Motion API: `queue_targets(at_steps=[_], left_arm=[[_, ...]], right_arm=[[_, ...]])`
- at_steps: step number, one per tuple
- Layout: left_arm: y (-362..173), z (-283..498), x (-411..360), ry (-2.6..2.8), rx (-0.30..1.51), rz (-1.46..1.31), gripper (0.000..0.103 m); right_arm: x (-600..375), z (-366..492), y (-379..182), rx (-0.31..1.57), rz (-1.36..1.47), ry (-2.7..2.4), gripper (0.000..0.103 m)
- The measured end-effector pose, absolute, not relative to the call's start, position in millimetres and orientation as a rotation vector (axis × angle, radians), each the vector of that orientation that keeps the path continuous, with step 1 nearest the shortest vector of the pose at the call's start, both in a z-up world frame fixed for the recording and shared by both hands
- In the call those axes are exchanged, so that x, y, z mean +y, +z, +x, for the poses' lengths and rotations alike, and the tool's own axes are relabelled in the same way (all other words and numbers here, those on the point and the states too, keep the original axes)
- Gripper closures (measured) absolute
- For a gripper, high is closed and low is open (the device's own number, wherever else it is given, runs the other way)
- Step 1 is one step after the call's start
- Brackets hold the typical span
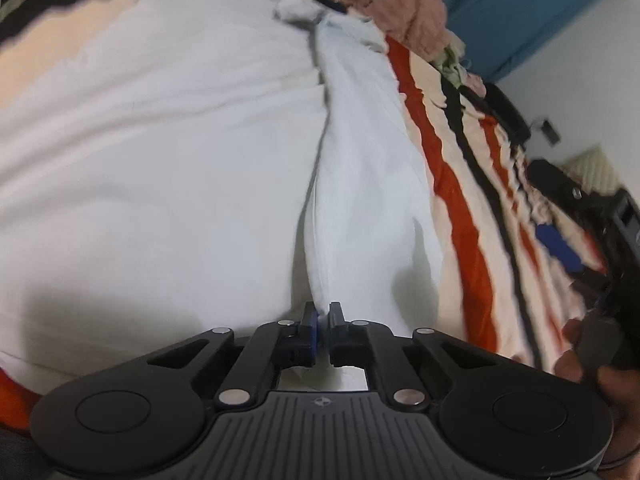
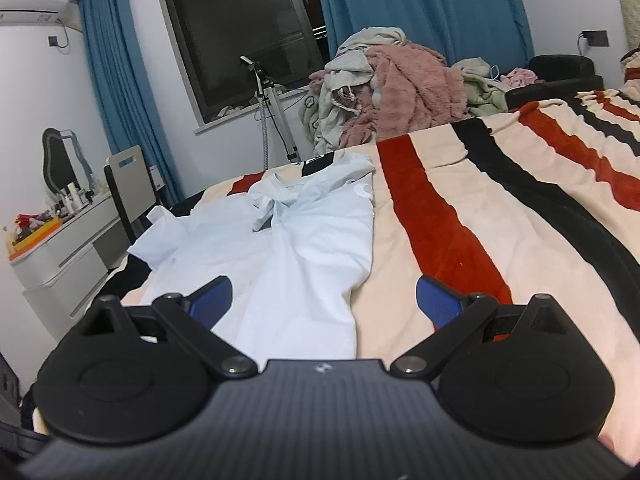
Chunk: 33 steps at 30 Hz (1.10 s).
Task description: Fold clothes
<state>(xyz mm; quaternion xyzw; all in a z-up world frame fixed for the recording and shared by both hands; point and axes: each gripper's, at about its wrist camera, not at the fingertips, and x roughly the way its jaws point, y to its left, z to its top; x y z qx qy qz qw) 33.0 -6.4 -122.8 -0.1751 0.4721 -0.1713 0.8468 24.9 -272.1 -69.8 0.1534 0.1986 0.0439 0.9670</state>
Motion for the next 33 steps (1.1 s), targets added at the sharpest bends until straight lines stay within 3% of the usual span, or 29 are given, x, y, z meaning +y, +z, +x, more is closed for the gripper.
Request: queue_targets(at_steps=[5, 8, 13, 16, 19, 26, 33], left_arm=[[-109, 3, -20, -0.314, 0.926, -0.246, 0.098], [-95, -11, -22, -0.303, 0.883, -0.210, 0.092], [-56, -26, -17, -0.266, 0.790, -0.201, 0.033], [-27, -30, -18, -0.233, 0.719, -0.150, 0.016], [4, -36, -22, -0.195, 0.625, -0.045, 0.004], [34, -12, -18, -0.158, 0.533, -0.012, 0.001], [9, 39, 12, -0.165, 0.550, -0.051, 0.001]], right_arm=[[-261, -5, -68, 0.383, 0.267, 0.091, 0.003], [-256, -19, -57, 0.355, 0.258, 0.104, 0.003], [-249, -40, -33, 0.314, 0.239, 0.116, 0.003], [-245, -45, -12, 0.307, 0.234, 0.100, 0.003], [-242, -49, 10, 0.289, 0.254, 0.099, 0.003], [-229, -43, 39, 0.240, 0.270, 0.154, 0.003], [-223, 14, 44, 0.276, 0.196, 0.170, 0.003]])
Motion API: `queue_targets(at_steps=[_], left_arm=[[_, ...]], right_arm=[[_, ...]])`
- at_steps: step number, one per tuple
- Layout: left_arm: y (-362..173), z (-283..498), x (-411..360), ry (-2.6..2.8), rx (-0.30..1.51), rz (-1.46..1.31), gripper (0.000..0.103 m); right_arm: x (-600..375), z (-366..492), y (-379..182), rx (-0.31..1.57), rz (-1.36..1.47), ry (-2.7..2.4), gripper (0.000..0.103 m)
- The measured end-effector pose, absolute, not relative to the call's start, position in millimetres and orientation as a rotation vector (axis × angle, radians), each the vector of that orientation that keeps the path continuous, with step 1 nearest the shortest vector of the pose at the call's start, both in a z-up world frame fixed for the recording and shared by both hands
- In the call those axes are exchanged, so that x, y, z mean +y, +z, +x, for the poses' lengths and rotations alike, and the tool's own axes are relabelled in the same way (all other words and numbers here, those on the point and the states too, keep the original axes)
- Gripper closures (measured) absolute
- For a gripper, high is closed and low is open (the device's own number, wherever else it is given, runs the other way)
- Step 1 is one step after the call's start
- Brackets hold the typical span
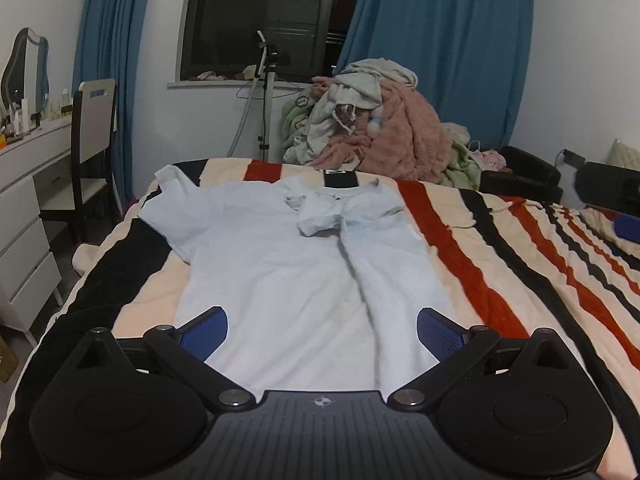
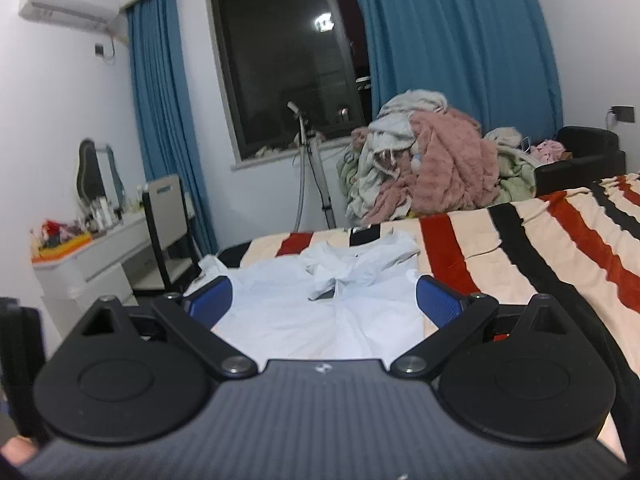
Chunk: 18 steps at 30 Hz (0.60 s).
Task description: Fold clothes
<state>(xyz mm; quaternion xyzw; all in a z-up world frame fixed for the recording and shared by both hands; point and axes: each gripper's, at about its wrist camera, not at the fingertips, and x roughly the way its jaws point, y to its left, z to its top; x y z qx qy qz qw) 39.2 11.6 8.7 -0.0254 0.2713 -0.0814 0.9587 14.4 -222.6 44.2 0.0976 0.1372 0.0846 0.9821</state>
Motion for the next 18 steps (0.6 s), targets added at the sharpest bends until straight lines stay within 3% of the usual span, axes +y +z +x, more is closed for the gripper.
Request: queue_targets(at_steps=[8, 15, 17, 18], left_arm=[[-15, 63, 107, -0.016, 0.576, -0.217, 0.001], [-40, 90, 148, 0.086, 0.582, -0.322, 0.001], [-47, 103, 151, 0.143, 0.578, -0.308, 0.005], [-50, 110, 151, 0.190, 0.574, -0.292, 0.003]], right_arm=[[-155, 147, -13, 0.432, 0.040, 0.261, 0.004], [-10, 261, -86, 0.517, -0.095, 0.461, 0.004], [30, 288, -103, 0.521, -0.142, 0.491, 0.004], [48, 302, -110, 0.522, -0.162, 0.494, 0.007]])
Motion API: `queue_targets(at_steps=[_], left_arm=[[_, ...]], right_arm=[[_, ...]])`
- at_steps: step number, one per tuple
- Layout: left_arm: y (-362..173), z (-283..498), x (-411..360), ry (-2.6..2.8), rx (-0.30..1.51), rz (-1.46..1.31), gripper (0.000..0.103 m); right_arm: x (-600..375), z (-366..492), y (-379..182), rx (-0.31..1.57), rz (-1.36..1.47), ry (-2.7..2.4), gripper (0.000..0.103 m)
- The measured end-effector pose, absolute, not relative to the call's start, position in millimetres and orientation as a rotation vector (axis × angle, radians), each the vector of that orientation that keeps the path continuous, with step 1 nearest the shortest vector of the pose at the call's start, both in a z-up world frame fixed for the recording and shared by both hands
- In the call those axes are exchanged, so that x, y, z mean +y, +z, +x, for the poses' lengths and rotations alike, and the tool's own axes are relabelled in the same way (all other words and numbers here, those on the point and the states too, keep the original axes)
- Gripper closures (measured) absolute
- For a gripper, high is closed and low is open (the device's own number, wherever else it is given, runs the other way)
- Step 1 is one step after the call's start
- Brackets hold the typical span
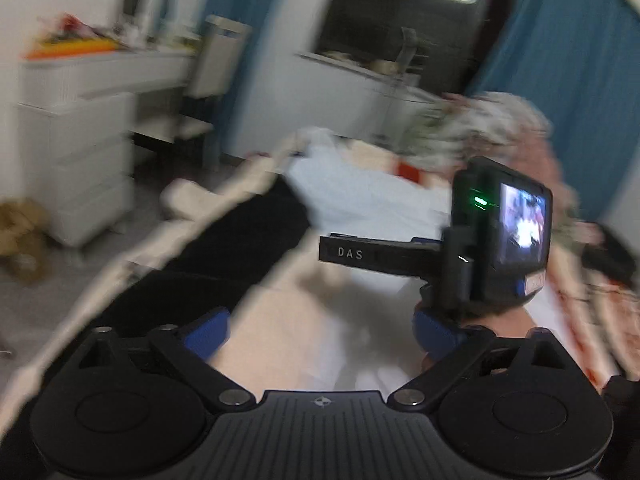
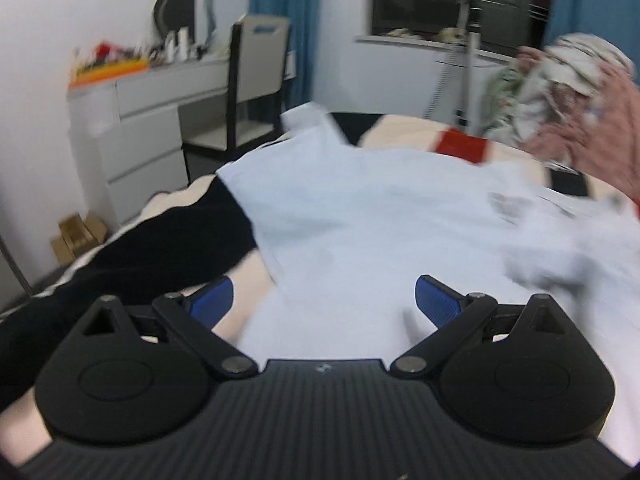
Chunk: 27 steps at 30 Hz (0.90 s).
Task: Fold clothes
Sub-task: 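Lift the T-shirt edge with the right gripper and fold it over the body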
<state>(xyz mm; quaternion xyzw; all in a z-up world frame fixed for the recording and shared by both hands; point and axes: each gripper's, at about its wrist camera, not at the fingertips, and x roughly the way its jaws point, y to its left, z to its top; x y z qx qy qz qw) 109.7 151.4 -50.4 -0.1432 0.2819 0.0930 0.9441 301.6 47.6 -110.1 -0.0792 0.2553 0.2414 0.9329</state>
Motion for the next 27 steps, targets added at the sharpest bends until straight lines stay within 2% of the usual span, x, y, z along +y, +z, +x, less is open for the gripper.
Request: queue_targets(at_steps=[3, 7, 11, 13, 15, 22, 27], left_arm=[[-61, 124, 169, 0.244, 0.551, -0.362, 0.002], [-73, 130, 194, 0.316, 0.536, -0.474, 0.002], [-81, 136, 199, 0.337, 0.537, -0.500, 0.002], [-80, 136, 193, 0.326, 0.527, -0.476, 0.002], [-80, 136, 188, 0.314, 0.516, -0.458, 0.002], [-73, 130, 172, 0.269, 0.469, -0.429, 0.002], [-68, 127, 158, 0.229, 0.461, -0.399, 0.002]], right_arm=[[93, 339, -128, 0.525, -0.227, 0.479, 0.014], [117, 379, -128, 0.468, -0.192, 0.447, 0.016], [125, 412, -124, 0.411, -0.231, 0.377, 0.048], [124, 427, -123, 0.436, -0.241, 0.344, 0.094], [116, 432, -113, 0.435, -0.231, 0.317, 0.094], [14, 404, -37, 0.172, -0.060, 0.275, 0.095], [-98, 410, -35, 0.196, 0.069, 0.078, 0.095]])
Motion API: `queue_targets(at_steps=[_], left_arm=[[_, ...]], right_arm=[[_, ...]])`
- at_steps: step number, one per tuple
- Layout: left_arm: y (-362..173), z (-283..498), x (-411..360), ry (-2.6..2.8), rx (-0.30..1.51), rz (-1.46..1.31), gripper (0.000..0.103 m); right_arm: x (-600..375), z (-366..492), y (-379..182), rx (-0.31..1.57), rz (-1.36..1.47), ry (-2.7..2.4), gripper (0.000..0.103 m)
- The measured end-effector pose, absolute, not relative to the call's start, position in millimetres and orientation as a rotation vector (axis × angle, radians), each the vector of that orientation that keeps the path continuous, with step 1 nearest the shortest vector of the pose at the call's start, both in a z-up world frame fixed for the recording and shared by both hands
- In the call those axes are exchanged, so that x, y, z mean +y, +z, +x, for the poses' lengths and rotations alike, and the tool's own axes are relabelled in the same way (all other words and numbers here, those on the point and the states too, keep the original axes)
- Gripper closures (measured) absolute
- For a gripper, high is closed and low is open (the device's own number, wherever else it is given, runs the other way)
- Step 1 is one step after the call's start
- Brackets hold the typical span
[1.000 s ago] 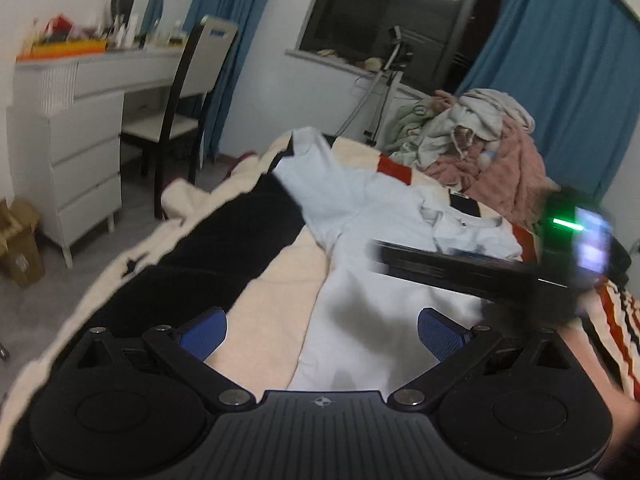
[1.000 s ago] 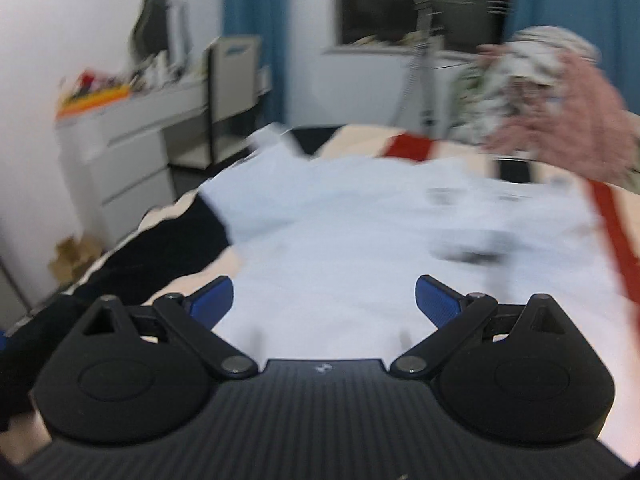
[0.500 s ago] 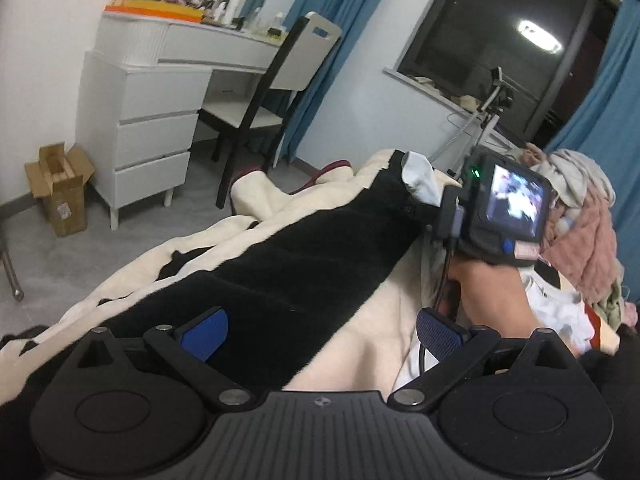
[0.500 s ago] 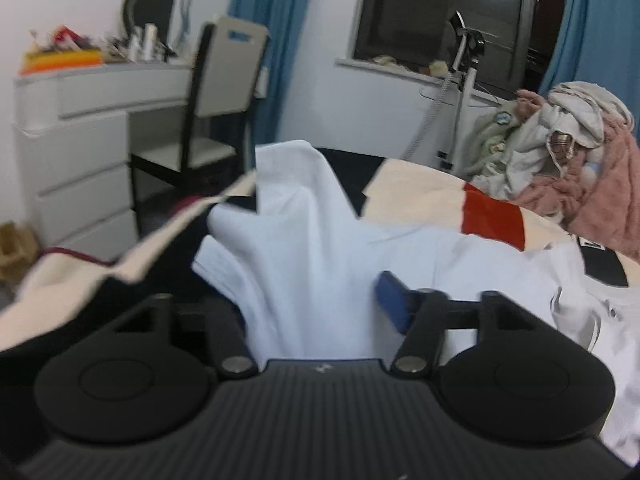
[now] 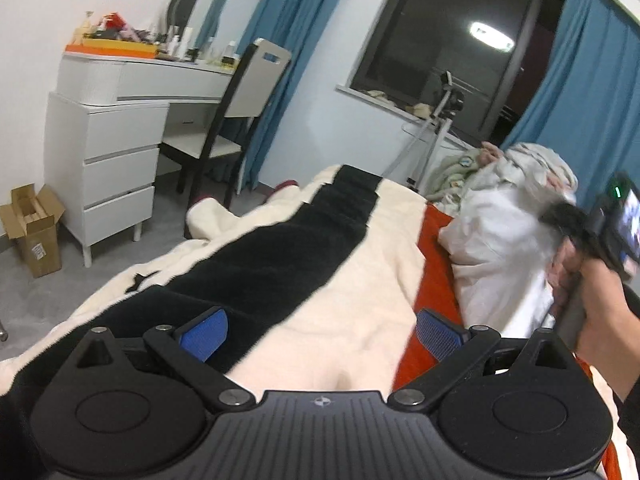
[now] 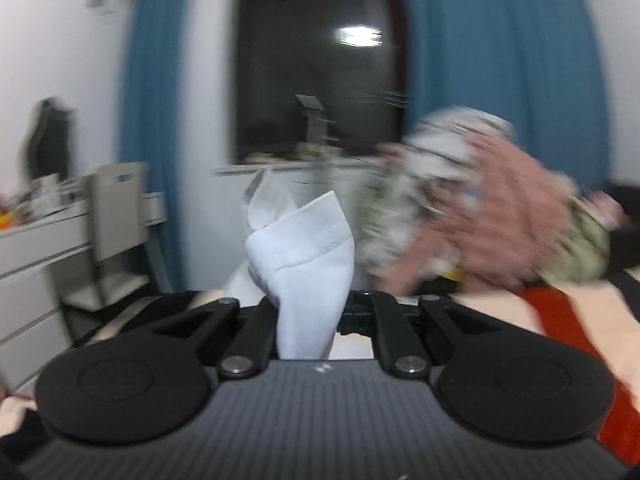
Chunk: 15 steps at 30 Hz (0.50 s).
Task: Fold clothes
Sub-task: 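Lift the T-shirt edge with the right gripper and fold it over the body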
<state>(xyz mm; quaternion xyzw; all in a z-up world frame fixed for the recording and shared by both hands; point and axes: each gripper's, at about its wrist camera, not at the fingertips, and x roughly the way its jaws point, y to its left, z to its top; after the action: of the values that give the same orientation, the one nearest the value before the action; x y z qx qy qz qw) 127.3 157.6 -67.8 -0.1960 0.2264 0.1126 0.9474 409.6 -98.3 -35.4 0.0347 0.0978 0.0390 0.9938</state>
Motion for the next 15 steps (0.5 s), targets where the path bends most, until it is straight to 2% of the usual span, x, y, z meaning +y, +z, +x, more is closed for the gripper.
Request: queue_targets(at_steps=[2, 5, 7, 9, 10, 15], left_arm=[[-69, 128, 150, 0.207, 0.465, -0.380, 0.002], [-75, 135, 139, 0.174, 0.486, -0.334, 0.001], [-79, 140, 133, 0.157, 0.498, -0.311, 0.001], [-81, 143, 127, 0.146, 0.498, -0.290, 0.001], [-82, 144, 125, 0.144, 0.495, -0.281, 0.001], [-83, 148, 116, 0.122, 0.492, -0.259, 0.002]], right_arm=[[-140, 415, -50, 0.253, 0.124, -0.005, 0.095], [-188, 429, -89, 0.386, 0.209, -0.065, 0.089], [-204, 433, -108, 0.457, 0.232, -0.080, 0.066], [-215, 429, -120, 0.482, 0.239, -0.096, 0.017], [-218, 423, -120, 0.455, 0.240, -0.086, 0.011], [-219, 386, -103, 0.400, 0.175, -0.036, 0.013]])
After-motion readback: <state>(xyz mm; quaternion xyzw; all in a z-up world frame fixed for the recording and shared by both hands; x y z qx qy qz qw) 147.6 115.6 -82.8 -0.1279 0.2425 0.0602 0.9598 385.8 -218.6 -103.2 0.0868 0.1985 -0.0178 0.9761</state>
